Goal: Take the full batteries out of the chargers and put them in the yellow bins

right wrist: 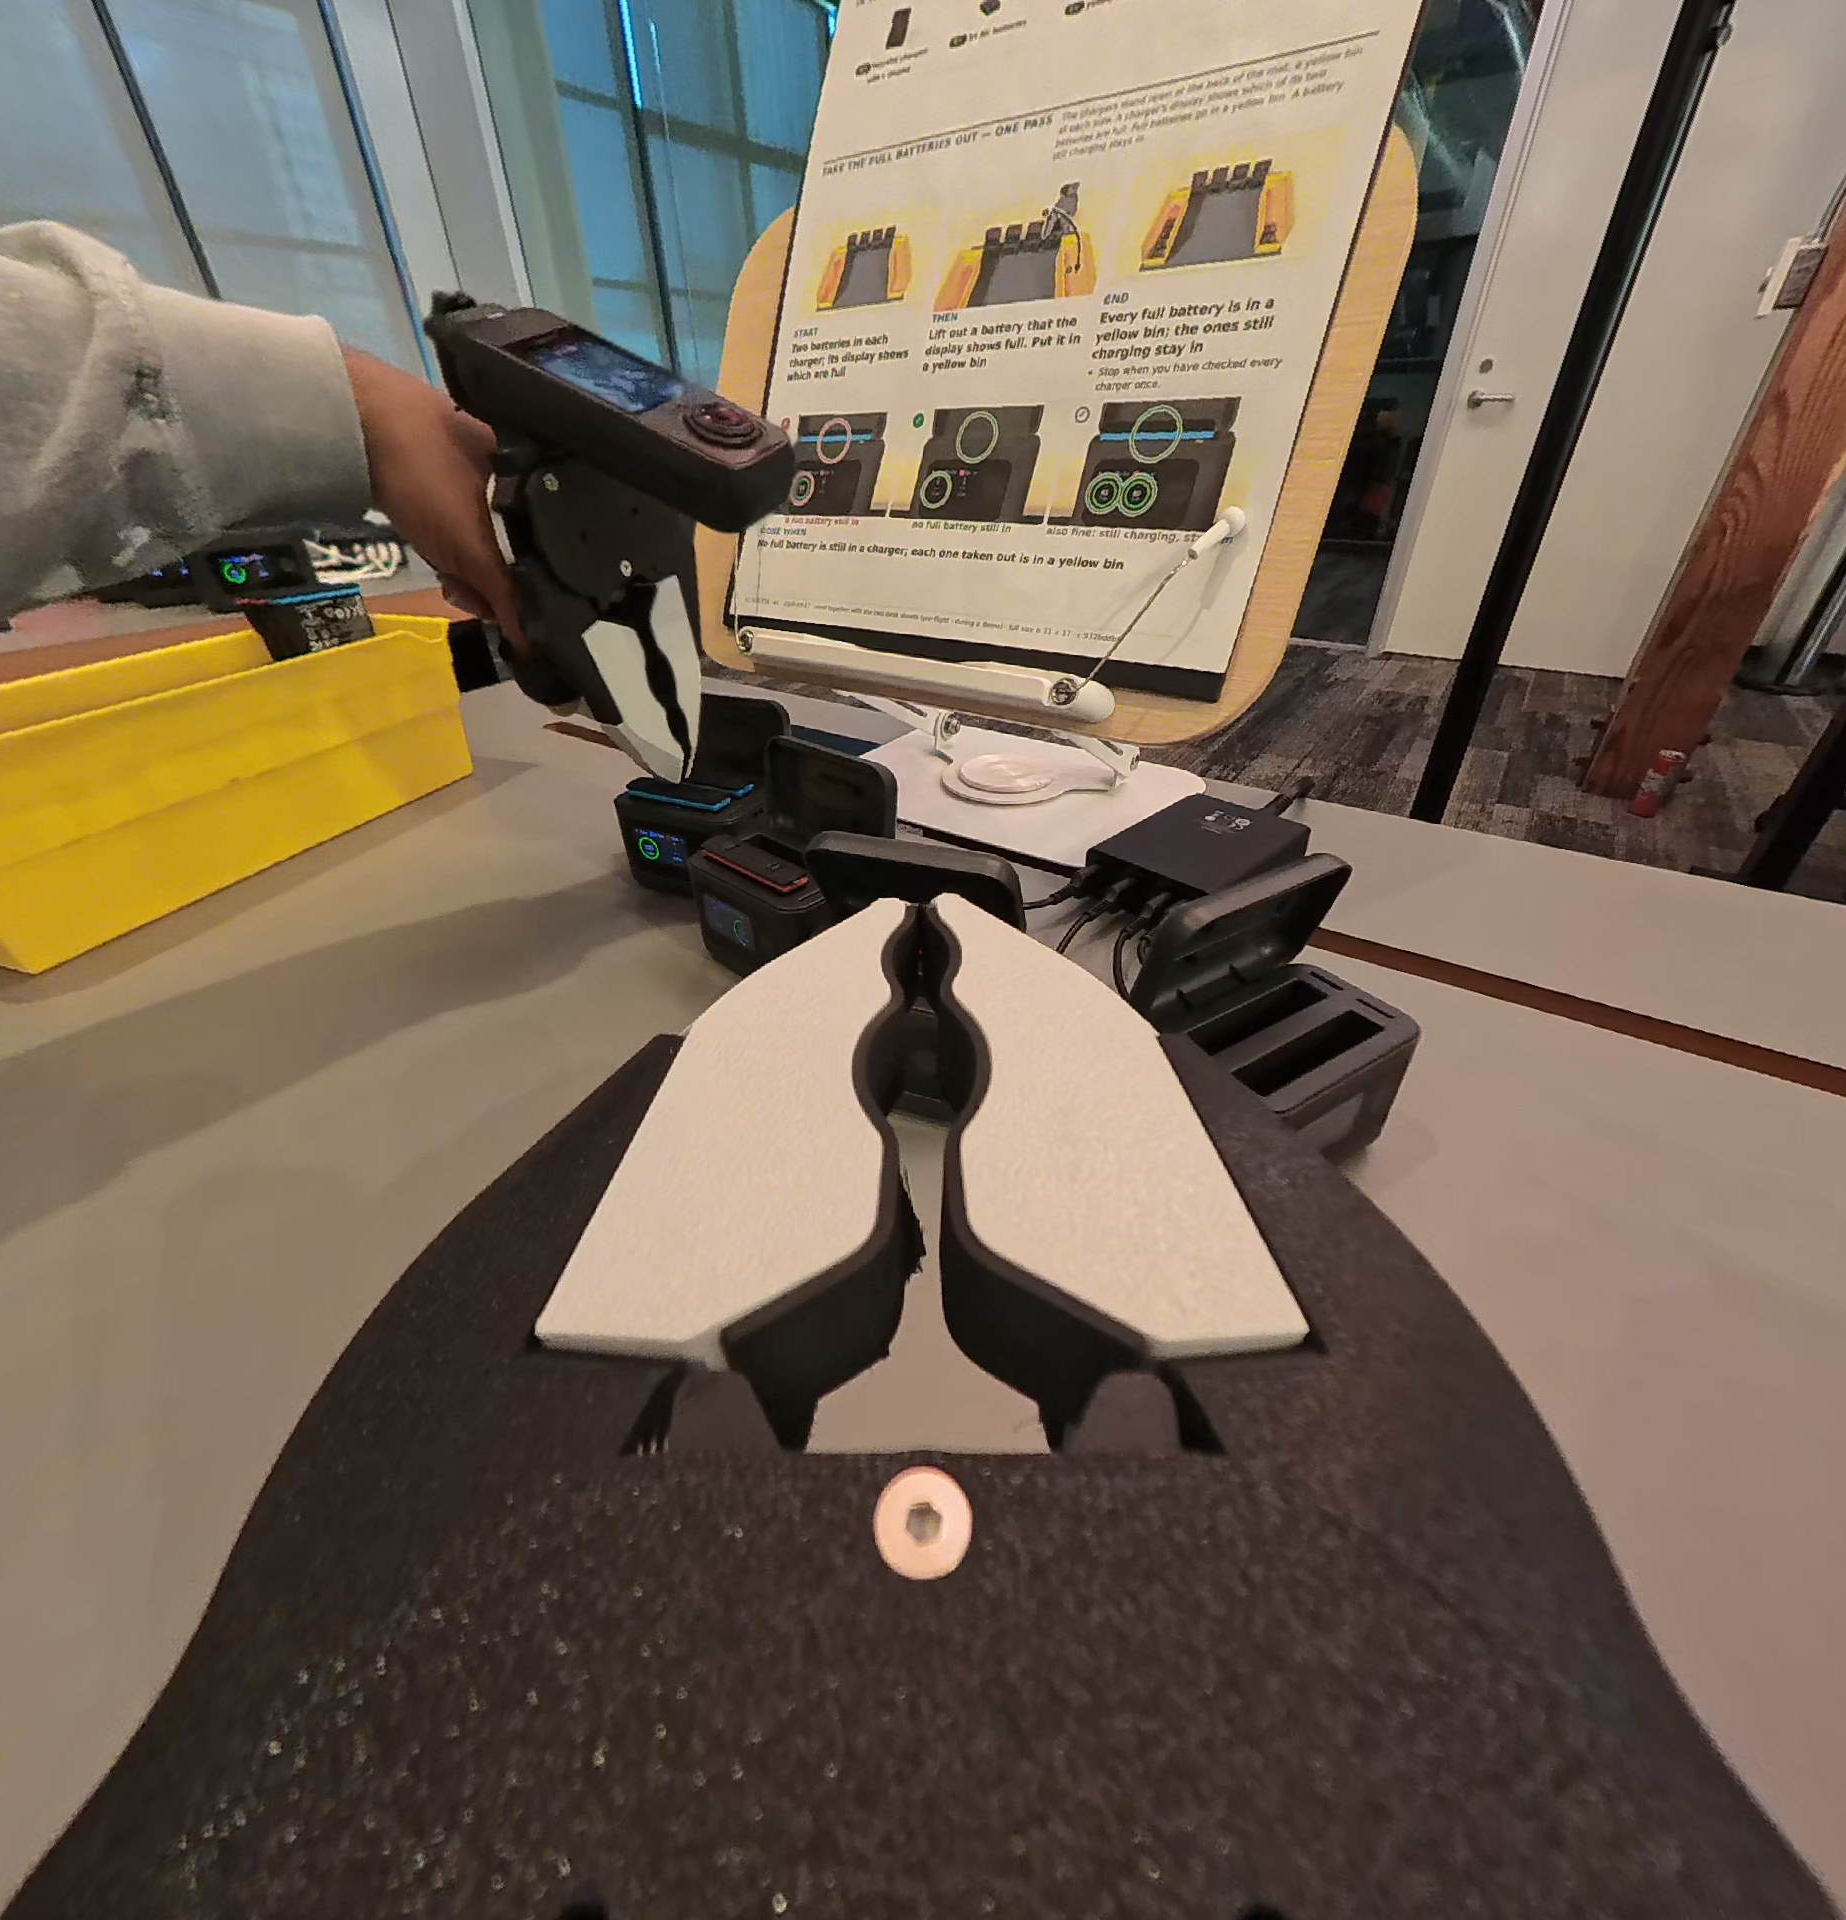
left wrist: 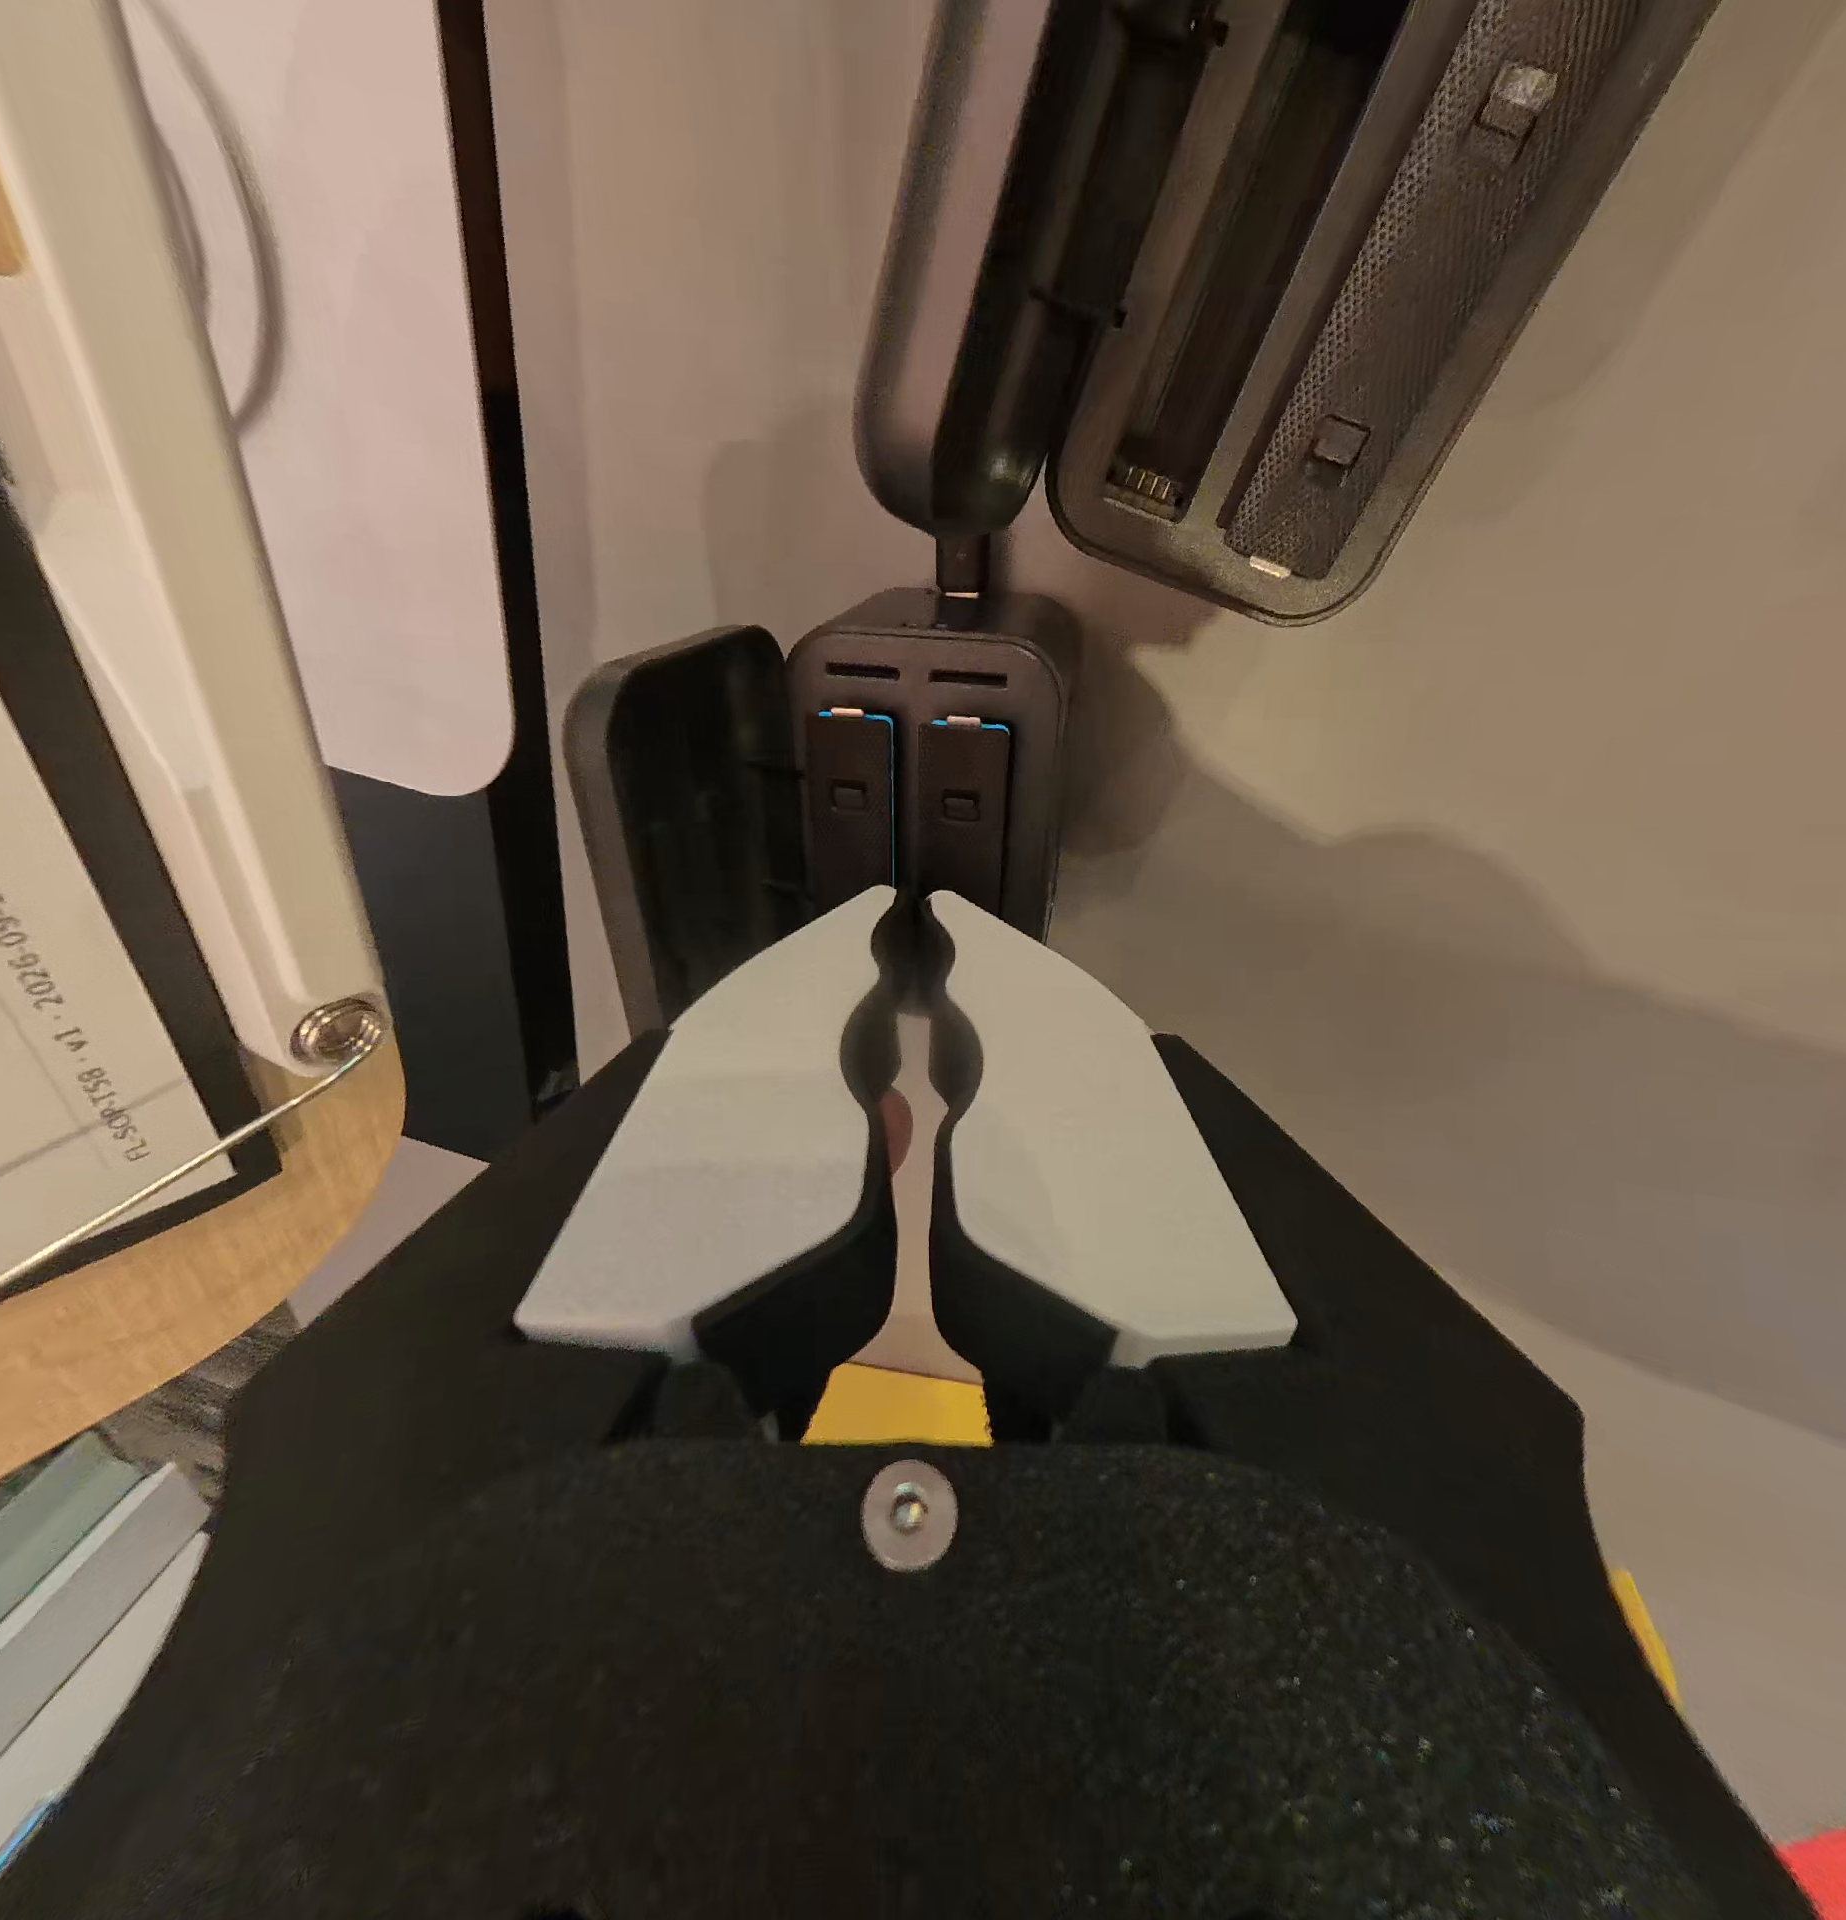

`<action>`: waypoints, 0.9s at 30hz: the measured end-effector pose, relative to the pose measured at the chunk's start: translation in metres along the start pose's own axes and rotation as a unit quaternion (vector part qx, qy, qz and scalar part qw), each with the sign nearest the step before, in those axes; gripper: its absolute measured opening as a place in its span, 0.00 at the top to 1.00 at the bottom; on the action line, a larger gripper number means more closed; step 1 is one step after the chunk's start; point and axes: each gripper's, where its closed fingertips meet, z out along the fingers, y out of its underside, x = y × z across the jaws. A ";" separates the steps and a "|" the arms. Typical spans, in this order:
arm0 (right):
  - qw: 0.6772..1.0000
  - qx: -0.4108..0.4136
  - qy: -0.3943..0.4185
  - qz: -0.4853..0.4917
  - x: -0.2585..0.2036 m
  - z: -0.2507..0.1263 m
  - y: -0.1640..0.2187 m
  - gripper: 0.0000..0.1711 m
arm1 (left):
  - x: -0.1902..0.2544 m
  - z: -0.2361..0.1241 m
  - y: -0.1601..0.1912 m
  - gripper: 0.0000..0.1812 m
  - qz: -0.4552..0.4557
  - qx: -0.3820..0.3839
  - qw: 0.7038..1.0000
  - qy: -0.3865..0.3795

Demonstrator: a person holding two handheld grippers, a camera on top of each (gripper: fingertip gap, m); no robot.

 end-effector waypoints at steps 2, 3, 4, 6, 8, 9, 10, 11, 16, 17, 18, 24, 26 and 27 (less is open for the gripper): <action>1.000 0.000 0.000 -0.001 -0.001 0.000 0.000 1.00 | 0.000 0.000 0.000 1.00 -0.002 0.011 1.000 -0.012; 1.000 0.001 0.000 -0.001 -0.001 0.000 0.000 1.00 | 0.000 0.000 0.000 1.00 -0.006 0.016 1.000 -0.014; 1.000 0.001 0.001 -0.003 -0.001 0.000 0.000 1.00 | 0.000 0.000 0.000 1.00 -0.010 0.022 1.000 -0.017; 1.000 0.002 0.008 -0.010 0.001 -0.001 -0.001 1.00 | -0.001 -0.001 0.000 1.00 -0.008 0.035 0.999 -0.026; 1.000 0.002 0.014 -0.008 0.004 -0.002 0.000 1.00 | -0.001 -0.001 0.001 1.00 -0.005 0.052 0.998 -0.042; 1.000 0.003 0.014 -0.002 0.005 -0.002 0.000 1.00 | 0.001 -0.003 0.003 1.00 -0.008 0.058 0.997 -0.044; 1.000 0.004 0.013 0.004 0.006 -0.003 -0.001 1.00 | 0.003 -0.007 0.004 1.00 -0.012 0.070 0.996 -0.045; 1.000 0.005 0.013 0.008 0.007 -0.003 -0.001 1.00 | 0.002 -0.014 0.005 1.00 -0.018 0.087 0.995 -0.050; 1.000 0.005 0.008 0.011 0.004 -0.002 -0.002 1.00 | -0.017 -0.070 0.042 0.97 -0.078 0.147 0.981 -0.097; 1.000 0.005 0.007 0.011 0.003 -0.002 -0.002 1.00 | -0.021 -0.081 0.056 0.96 -0.090 0.150 0.979 -0.105; 1.000 0.006 0.006 0.010 0.002 -0.002 -0.002 1.00 | -0.024 -0.090 0.072 0.94 -0.106 0.150 0.977 -0.112; 1.000 0.001 0.002 0.010 -0.001 -0.001 0.000 1.00 | -0.037 -0.120 0.182 0.88 -0.199 0.104 0.961 -0.162; 1.000 -0.001 -0.002 0.008 -0.004 -0.001 0.001 1.00 | -0.033 -0.119 0.215 0.85 -0.223 0.087 0.957 -0.161; 1.000 -0.003 -0.004 0.006 -0.006 0.000 0.001 1.00 | -0.031 -0.117 0.231 0.84 -0.230 0.076 0.957 -0.162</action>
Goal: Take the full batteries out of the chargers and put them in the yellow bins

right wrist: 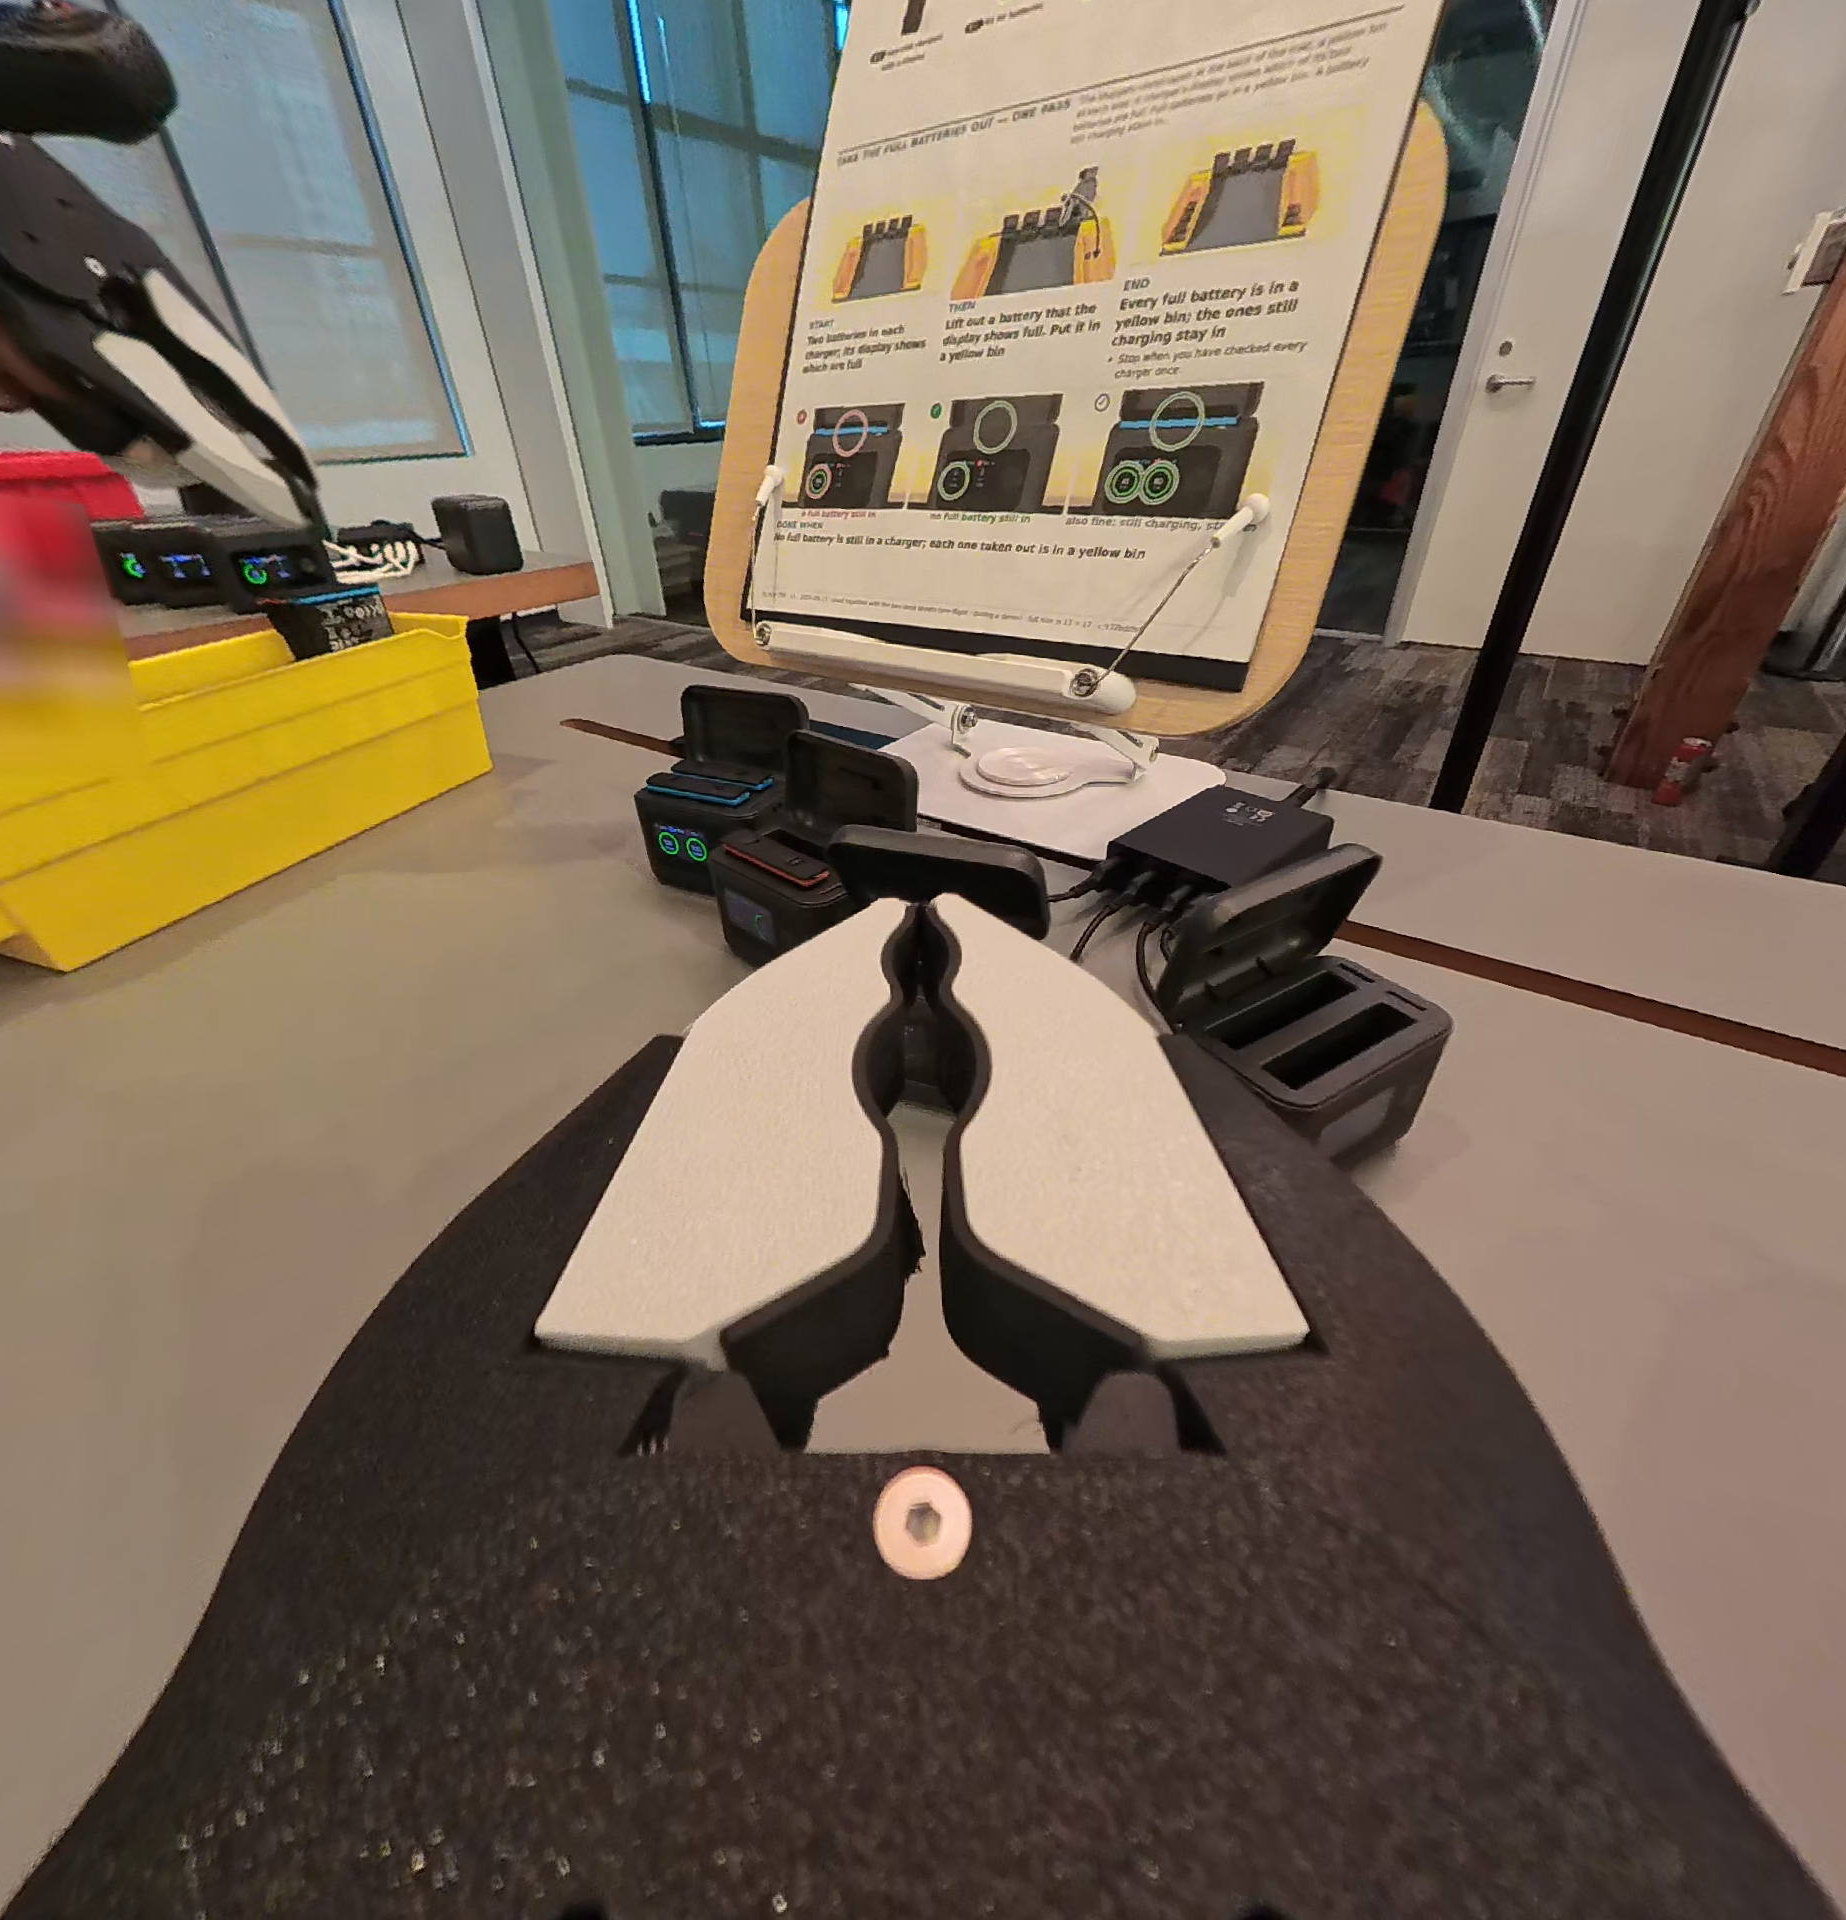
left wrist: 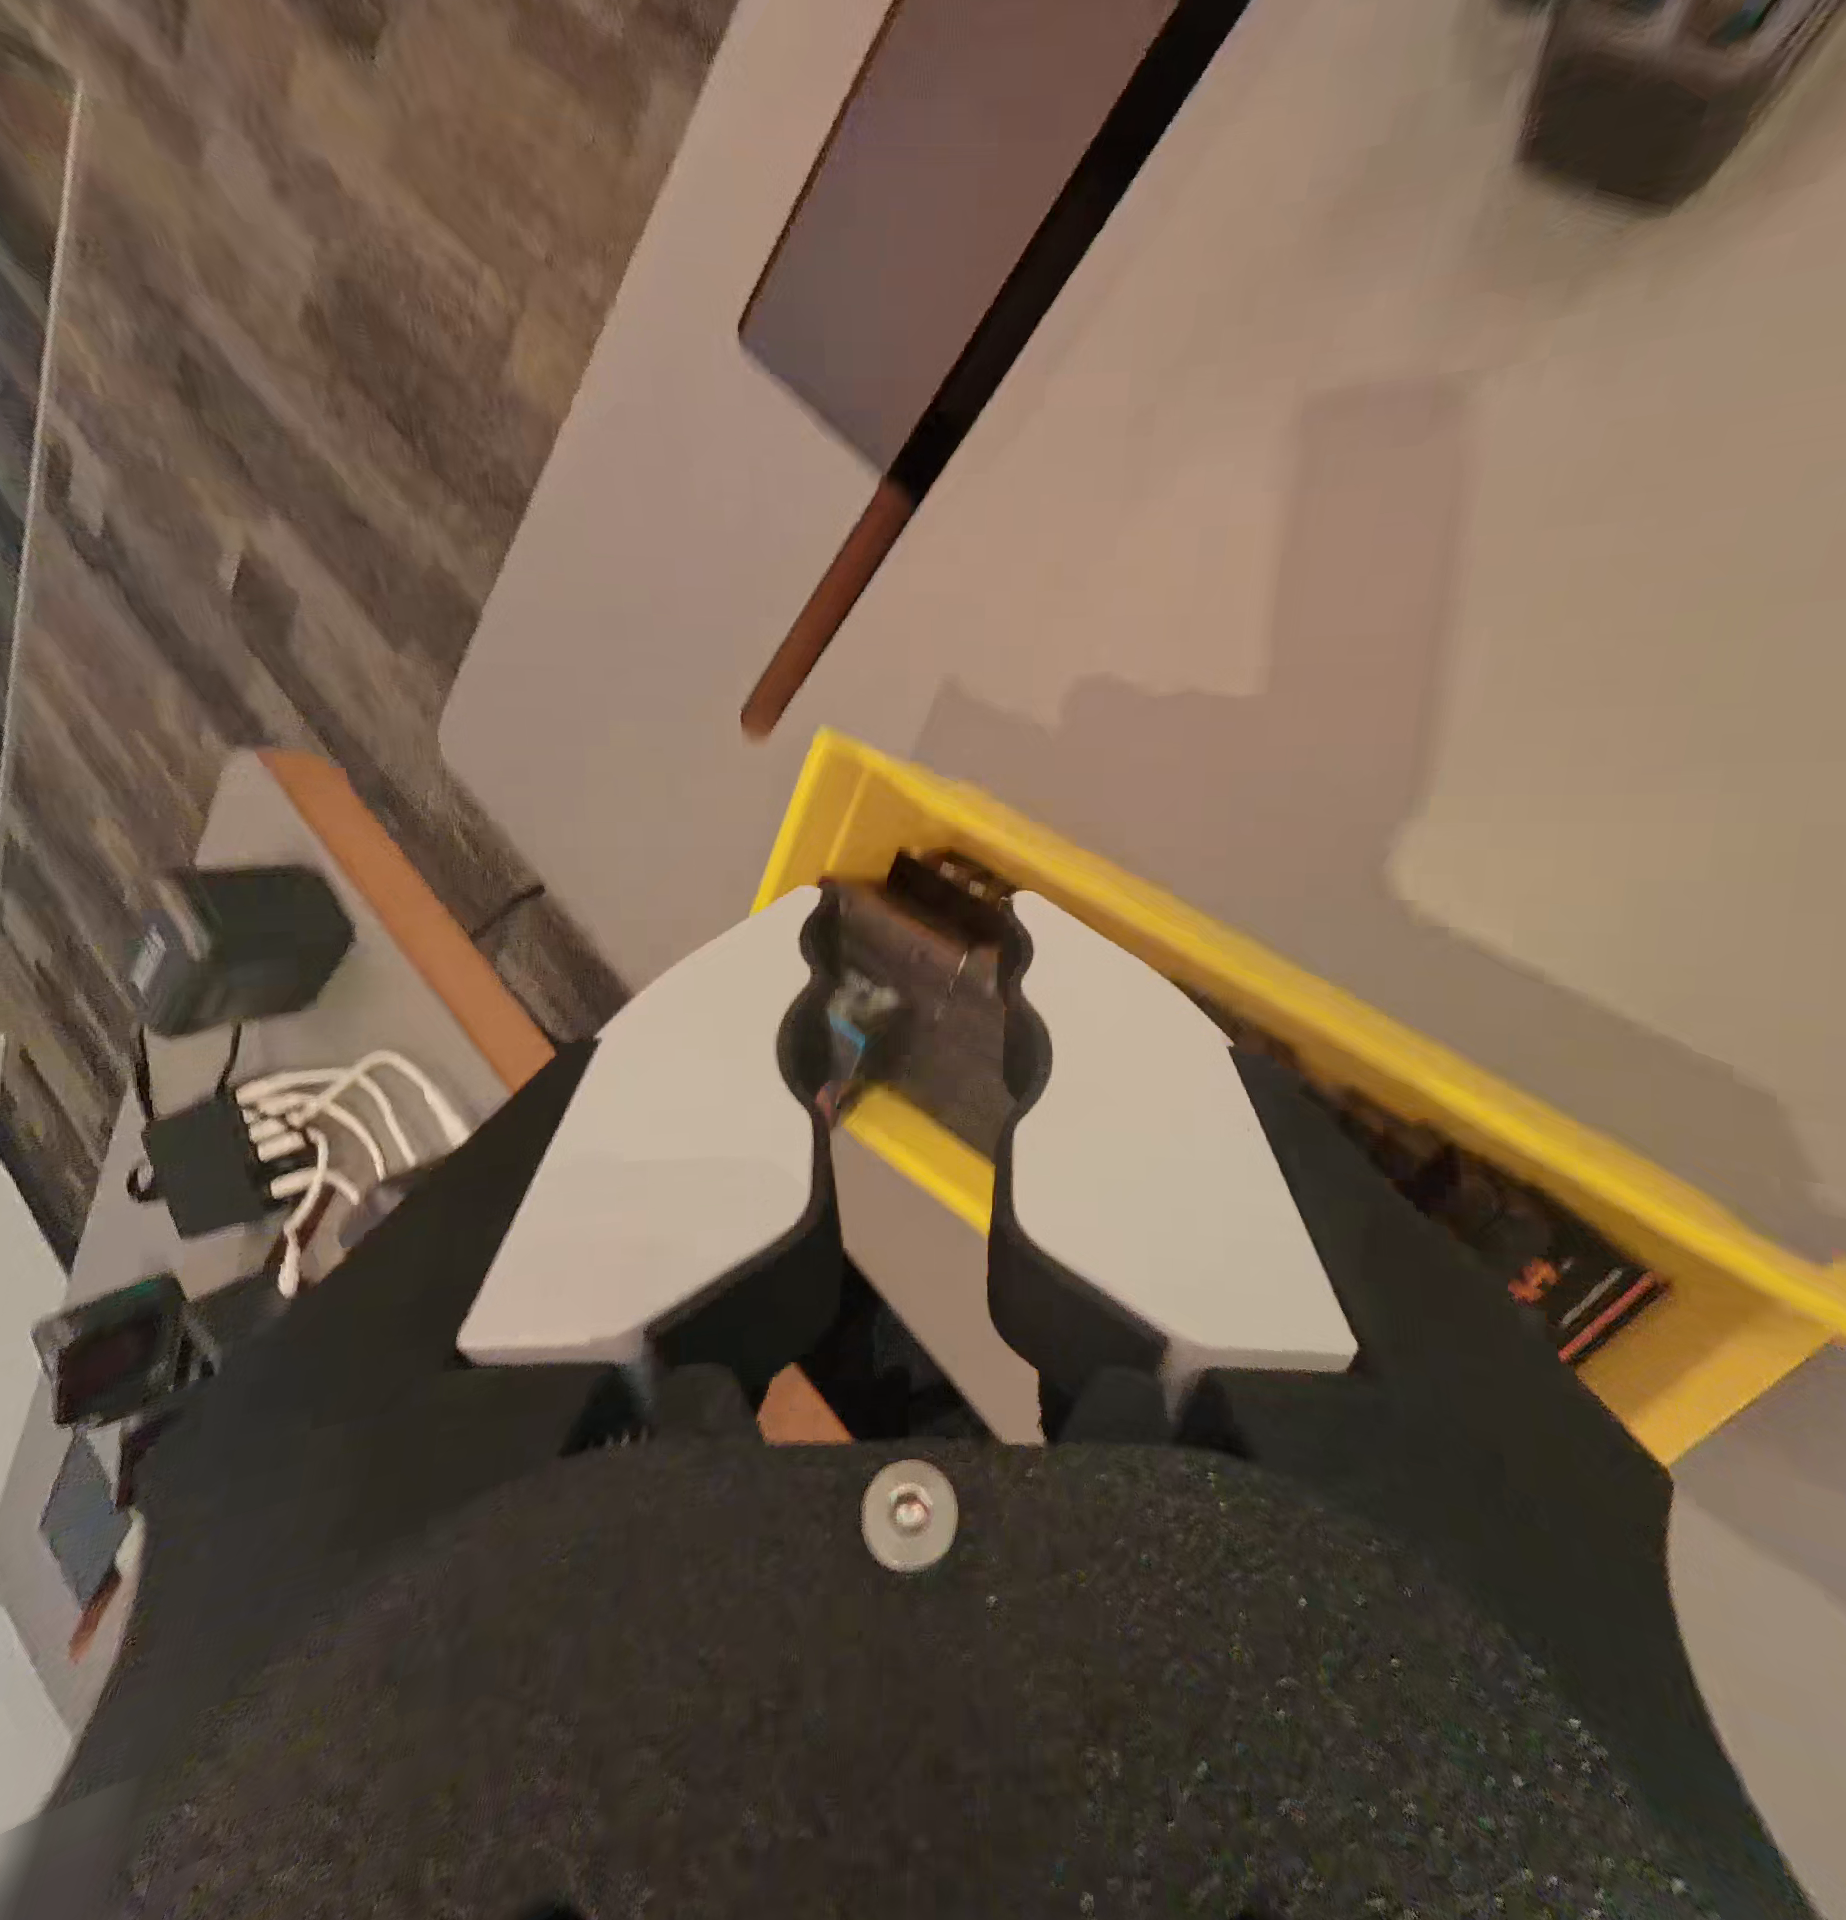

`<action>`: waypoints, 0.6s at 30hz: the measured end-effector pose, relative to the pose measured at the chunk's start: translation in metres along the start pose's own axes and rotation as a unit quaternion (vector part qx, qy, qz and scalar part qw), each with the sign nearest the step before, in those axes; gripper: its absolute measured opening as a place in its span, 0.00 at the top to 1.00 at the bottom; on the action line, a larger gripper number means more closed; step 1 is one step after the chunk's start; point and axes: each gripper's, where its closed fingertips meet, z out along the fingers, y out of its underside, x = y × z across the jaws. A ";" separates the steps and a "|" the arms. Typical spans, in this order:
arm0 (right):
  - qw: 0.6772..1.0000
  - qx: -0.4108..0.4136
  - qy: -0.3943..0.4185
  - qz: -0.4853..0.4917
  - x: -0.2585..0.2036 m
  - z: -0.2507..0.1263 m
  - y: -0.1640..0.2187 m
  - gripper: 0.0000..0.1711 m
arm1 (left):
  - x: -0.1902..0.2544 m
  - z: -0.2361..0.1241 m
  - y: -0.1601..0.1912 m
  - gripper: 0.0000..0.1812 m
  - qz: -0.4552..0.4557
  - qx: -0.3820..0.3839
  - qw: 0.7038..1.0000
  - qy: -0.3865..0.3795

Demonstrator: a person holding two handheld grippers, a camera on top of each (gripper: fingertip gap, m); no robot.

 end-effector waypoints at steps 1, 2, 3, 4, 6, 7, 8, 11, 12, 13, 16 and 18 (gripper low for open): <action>1.000 -0.002 -0.003 -0.001 -0.002 0.000 0.001 1.00 | -0.003 0.001 0.014 0.83 -0.003 -0.011 1.000 0.001; 1.000 -0.004 -0.005 -0.003 -0.003 0.001 0.002 1.00 | -0.005 0.004 0.027 0.82 -0.006 -0.021 1.000 0.001; 1.000 -0.006 -0.007 -0.004 -0.004 0.001 0.003 1.00 | -0.008 0.007 0.038 0.80 -0.010 -0.030 1.000 -0.001; 1.000 -0.008 -0.009 -0.006 -0.005 0.002 0.004 1.00 | -0.011 0.011 0.048 0.78 -0.009 -0.039 0.999 -0.003; 1.000 -0.013 -0.011 -0.008 -0.006 0.003 0.008 1.00 | -0.016 0.018 0.063 0.75 0.009 -0.055 0.998 -0.012; 1.000 -0.016 -0.012 -0.008 -0.006 0.003 0.009 1.00 | -0.018 0.022 0.068 0.74 0.022 -0.061 0.998 -0.016; 1.000 -0.019 -0.012 -0.008 -0.006 0.004 0.011 1.00 | -0.020 0.027 0.072 0.73 0.030 -0.065 0.997 -0.017; 1.000 -0.026 -0.012 -0.010 -0.006 0.005 0.015 1.00 | -0.029 0.038 0.073 0.69 0.052 -0.065 0.996 -0.021; 0.999 -0.027 -0.013 -0.010 -0.006 0.005 0.017 1.00 | -0.031 0.041 0.072 0.69 0.064 -0.066 0.996 -0.022; 0.999 -0.030 -0.014 -0.010 -0.006 0.006 0.018 1.00 | -0.033 0.045 0.072 0.68 0.079 -0.070 0.994 -0.021; 0.999 -0.041 -0.023 -0.008 -0.007 0.007 0.023 1.00 | -0.034 0.057 0.076 0.66 0.108 -0.096 0.990 -0.005; 0.998 -0.048 -0.031 -0.004 -0.009 0.008 0.027 1.00 | -0.034 0.063 0.077 0.64 0.120 -0.109 0.987 0.004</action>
